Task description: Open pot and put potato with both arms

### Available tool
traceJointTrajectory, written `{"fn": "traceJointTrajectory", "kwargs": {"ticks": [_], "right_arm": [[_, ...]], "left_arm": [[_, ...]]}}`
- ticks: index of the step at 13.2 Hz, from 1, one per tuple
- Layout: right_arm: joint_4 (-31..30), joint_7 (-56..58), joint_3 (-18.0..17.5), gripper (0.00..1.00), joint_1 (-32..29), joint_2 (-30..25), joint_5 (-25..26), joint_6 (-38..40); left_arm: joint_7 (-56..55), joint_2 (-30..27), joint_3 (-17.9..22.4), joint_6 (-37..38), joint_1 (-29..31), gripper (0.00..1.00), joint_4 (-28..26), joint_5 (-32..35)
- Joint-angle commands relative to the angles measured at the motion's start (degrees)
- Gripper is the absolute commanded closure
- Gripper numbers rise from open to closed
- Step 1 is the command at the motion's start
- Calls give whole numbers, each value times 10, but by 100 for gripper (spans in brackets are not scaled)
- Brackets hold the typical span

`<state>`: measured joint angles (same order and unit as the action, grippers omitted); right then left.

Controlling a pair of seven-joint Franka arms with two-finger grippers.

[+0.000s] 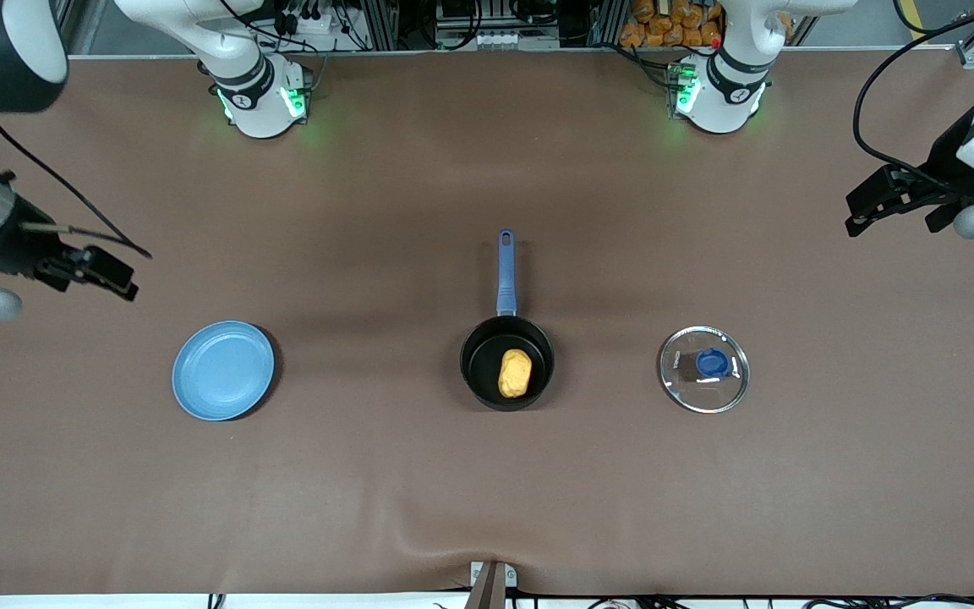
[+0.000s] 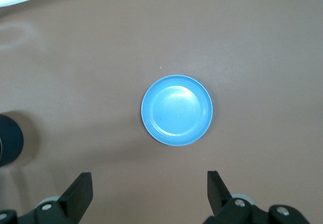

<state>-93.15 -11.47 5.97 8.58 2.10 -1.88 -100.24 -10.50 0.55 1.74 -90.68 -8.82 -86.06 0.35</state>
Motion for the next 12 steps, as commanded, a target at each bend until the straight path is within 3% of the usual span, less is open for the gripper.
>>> {"fn": "traceJointTrajectory", "kwargs": {"ticks": [1,7,12], "right_arm": [[-72,19,-8,0,-15,-75,-8,-18],[-94,20,-8,0,-26,-103,-8,-18],[-94,20,-9,0,-25,-106,-8,-18]], "left_arm": [[3,-5,19,15,2,0,19,-16],[5,-53,26,1,18,0,-10,-25],[3,-50,27,1,18,0,-10,-25]]}}
